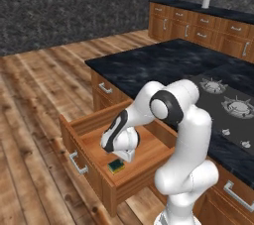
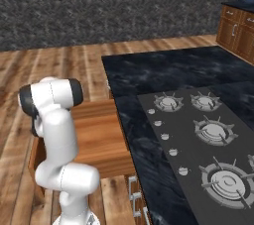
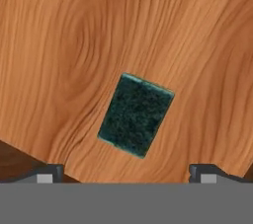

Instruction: Restock the sink supplies by placing the sponge and soap dispenser on the counter and next to the sink. Make sure the soap dispenser is upright.

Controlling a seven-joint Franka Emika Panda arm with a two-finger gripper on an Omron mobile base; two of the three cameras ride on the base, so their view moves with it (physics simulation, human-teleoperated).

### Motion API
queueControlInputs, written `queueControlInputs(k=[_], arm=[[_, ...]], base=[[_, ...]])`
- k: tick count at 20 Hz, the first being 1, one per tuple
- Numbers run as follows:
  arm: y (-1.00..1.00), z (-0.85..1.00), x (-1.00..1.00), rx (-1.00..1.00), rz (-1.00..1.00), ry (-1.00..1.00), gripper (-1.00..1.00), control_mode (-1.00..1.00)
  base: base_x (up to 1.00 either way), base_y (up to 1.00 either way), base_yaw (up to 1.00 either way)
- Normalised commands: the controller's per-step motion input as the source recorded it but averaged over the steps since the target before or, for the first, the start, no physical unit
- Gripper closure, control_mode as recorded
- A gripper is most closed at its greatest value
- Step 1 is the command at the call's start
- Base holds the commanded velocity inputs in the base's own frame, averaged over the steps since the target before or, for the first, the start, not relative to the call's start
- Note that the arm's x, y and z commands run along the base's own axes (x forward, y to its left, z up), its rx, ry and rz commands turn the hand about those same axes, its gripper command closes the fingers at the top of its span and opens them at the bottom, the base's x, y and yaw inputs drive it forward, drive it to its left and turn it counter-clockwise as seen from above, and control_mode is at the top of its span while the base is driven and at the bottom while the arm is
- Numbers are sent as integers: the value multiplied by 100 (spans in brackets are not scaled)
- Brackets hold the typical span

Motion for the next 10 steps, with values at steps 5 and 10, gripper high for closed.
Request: queueControlInputs(k=[5,10], arm=[[-14,-37,17,0,0,1,-100,-100],[-1,-35,4,0,-2,4,-100,-100]], base=[[0,0,0],[0,0,0]])
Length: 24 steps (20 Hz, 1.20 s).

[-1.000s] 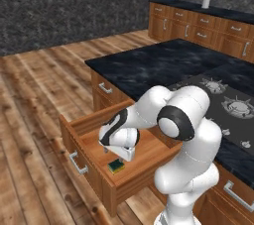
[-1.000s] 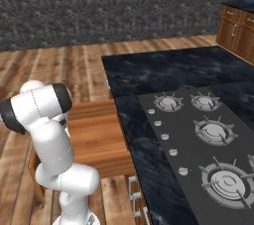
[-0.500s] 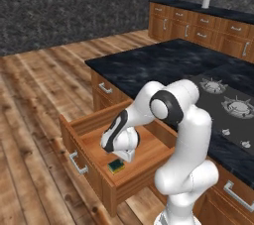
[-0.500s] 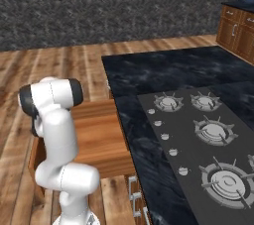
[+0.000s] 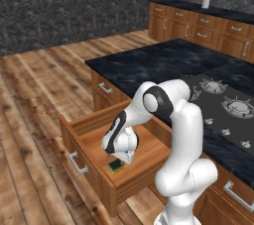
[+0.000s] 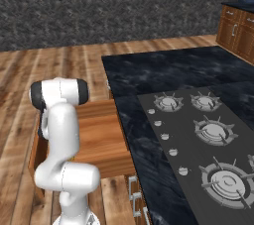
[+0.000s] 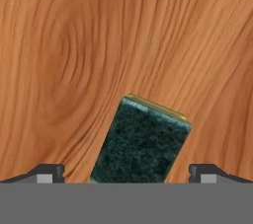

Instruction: Restock the sink supplies by placing the sponge and soap dispenser on the counter and next to the sink. Make sure the soap dispenser is upright.

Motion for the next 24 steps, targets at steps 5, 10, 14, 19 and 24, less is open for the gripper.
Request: queueControlInputs(k=[5,10,14,19,24], arm=[[-8,-8,-3,0,-5,2,-100,-100],[-19,0,0,0,-5,0,-100,-100],[-1,-12,0,0,-4,0,-100,-100],[0,-21,-3,0,-4,0,-100,-100],[0,-18,-10,0,-6,0,-100,-100]], base=[[0,0,0],[0,0,0],[0,0,0],[0,0,0],[0,0,0]])
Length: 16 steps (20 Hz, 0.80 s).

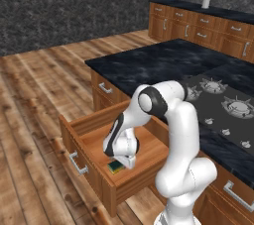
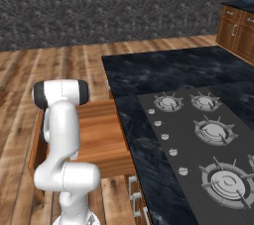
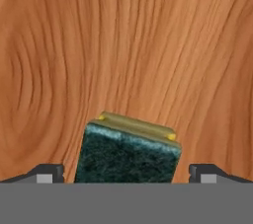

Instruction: Restock the sink supplies by placing the sponge and soap dispenser on the counter and next to the sink. Make sure the soap dispenser is upright.

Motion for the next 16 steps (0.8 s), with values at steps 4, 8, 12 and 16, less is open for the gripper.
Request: queueControlInputs(k=[4,8,12,16], arm=[[0,-24,-1,0,-7,0,-100,-100],[0,-29,0,0,-6,0,-100,-100],[0,-45,0,-2,-6,0,-100,-100],[0,-35,0,-3,-7,0,100,-100]], base=[[0,0,0],[0,0,0],[0,0,0],[0,0,0]])
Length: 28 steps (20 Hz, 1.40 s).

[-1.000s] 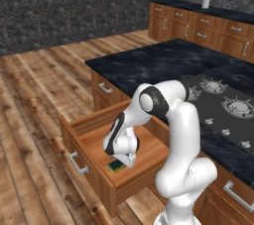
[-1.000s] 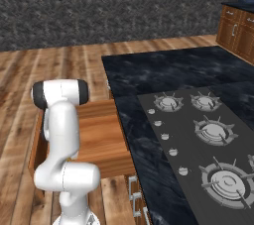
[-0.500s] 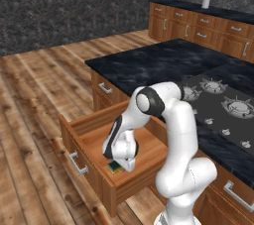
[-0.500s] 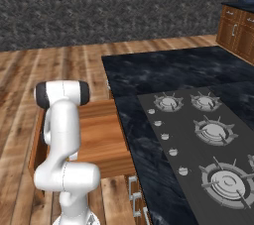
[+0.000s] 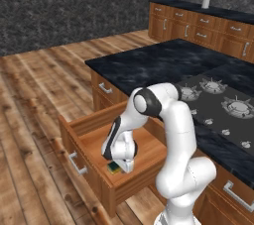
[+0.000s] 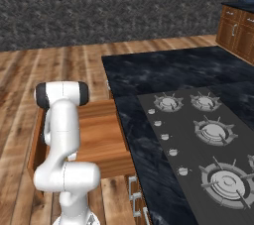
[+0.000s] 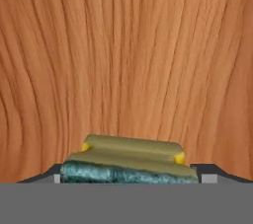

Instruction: Restock the sink supplies by placing the sponge and soap dispenser on the counter and next to the sink. Make sure the soap dispenser is upright.

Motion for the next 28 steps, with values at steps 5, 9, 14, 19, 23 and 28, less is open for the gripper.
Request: queueControlInputs(k=[5,9,14,19,23,28], arm=[[-2,12,0,0,-6,-4,100,-100],[-43,91,-14,0,-7,-15,100,-100],[-45,100,-31,0,-11,-20,100,-100],[-22,100,-13,0,-13,-13,100,-100],[-2,100,0,0,-17,0,100,-100],[0,100,0,0,-18,1,100,-100]], base=[[0,0,0],[0,0,0],[0,0,0],[0,0,0],[0,0,0],[0,0,0]])
